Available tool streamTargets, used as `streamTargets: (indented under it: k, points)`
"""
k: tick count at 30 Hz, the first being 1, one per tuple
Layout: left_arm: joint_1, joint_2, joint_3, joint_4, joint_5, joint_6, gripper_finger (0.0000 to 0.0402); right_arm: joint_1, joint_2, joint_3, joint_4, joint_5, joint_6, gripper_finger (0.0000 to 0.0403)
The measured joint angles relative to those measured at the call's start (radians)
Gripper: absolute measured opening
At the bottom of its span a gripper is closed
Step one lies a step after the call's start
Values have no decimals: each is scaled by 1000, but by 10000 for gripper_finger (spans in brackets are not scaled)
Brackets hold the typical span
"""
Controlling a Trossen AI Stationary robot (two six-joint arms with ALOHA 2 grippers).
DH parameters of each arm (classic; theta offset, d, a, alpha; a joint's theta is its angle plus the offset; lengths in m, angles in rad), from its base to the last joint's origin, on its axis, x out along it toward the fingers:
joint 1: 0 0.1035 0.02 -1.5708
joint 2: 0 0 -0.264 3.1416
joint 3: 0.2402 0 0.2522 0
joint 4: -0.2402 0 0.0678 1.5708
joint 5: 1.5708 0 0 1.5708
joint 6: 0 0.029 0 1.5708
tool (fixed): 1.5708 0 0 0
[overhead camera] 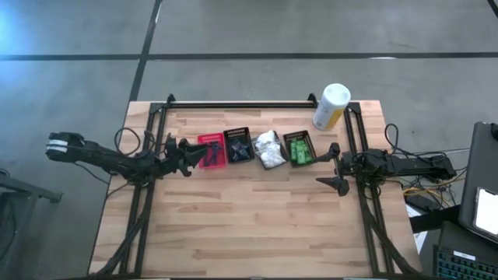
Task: Pick & Place Travel size toiletries
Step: Return to Home Position
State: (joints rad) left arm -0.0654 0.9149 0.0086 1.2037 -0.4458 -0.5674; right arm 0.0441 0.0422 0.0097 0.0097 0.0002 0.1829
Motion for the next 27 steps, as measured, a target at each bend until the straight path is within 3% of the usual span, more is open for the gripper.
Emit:
streamTargets:
  k: [14,27]
  points:
    - [0,0,-1,0,-10,15,165,0,0,0,0,0,0,363]
    - [0,-3,29,19,-96,67,165,0,0,0,0,0,0,363]
